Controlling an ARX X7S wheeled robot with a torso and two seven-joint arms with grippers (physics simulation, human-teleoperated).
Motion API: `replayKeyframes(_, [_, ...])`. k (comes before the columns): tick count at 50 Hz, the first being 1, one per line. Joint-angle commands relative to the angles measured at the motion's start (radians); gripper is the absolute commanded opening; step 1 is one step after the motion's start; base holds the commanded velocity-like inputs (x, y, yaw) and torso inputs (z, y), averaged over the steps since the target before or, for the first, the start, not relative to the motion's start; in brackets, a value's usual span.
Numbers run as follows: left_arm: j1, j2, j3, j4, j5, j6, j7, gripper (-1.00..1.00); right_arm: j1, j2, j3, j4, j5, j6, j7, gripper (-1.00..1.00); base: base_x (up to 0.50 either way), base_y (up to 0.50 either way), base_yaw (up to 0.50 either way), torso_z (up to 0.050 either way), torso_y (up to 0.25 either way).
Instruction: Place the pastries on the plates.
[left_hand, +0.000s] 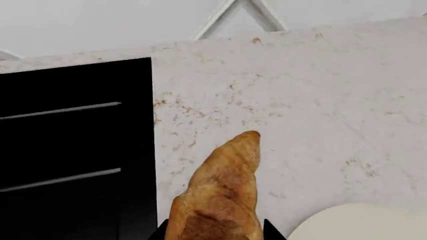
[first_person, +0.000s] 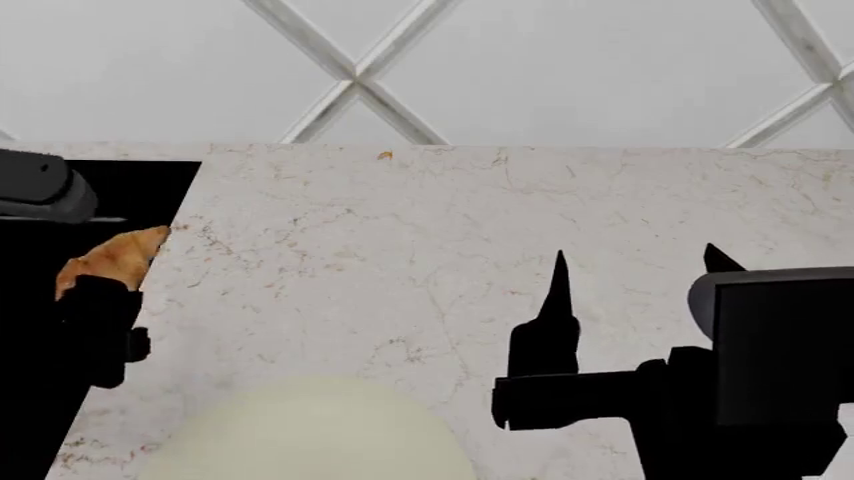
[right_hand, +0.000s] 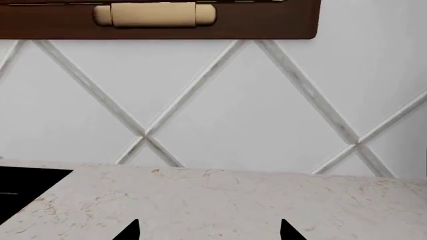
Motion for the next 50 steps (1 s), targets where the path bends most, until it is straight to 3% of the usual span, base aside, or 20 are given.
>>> replayKeyframes(1, [0.039, -0.075, -0.104, 0.226, -0.366, 0.080, -0.281, -1.00, -0.005, -0.032, -0.005, 0.033, -0.060, -0.075, -0.082, 1.00, 0.00, 0.00, 0.00, 0.000, 0.000])
replayKeyframes(4, [0.103, -0.032, -0.206, 0.290, -0.283, 0.097, -0.207, -1.00, 0.003, -0.034, -0.026, 0.058, -0.103, -0.086, -0.110, 1.00, 0.00, 0.00, 0.00, 0.000, 0.000])
replayKeyframes(10, [0.199, 0.017, -0.282, 0.318, -0.185, 0.129, -0.132, -1.00, 0.003, -0.037, -0.036, 0.095, -0.112, -0.085, -0.122, 1.00, -0.29, 0.11, 0.00, 0.000, 0.000])
replayKeyframes(25, [0.256, -0.002, -0.291, 0.346, -0.258, 0.173, -0.157, -1.00, -0.027, -0.023, -0.023, 0.052, -0.097, -0.088, -0.100, 1.00, -0.50, 0.21, 0.00, 0.000, 0.000])
replayKeyframes(31, [0.265, -0.007, -0.295, 0.345, -0.250, 0.178, -0.149, -1.00, -0.031, -0.012, -0.042, 0.023, -0.150, -0.107, -0.120, 1.00, 0.00, 0.00, 0.00, 0.000, 0.000])
replayKeyframes(50, [0.278, -0.007, -0.283, 0.344, -0.239, 0.199, -0.140, -1.00, -0.026, 0.005, -0.060, 0.012, -0.159, -0.100, -0.131, 1.00, 0.00, 0.50, 0.00, 0.000, 0.000])
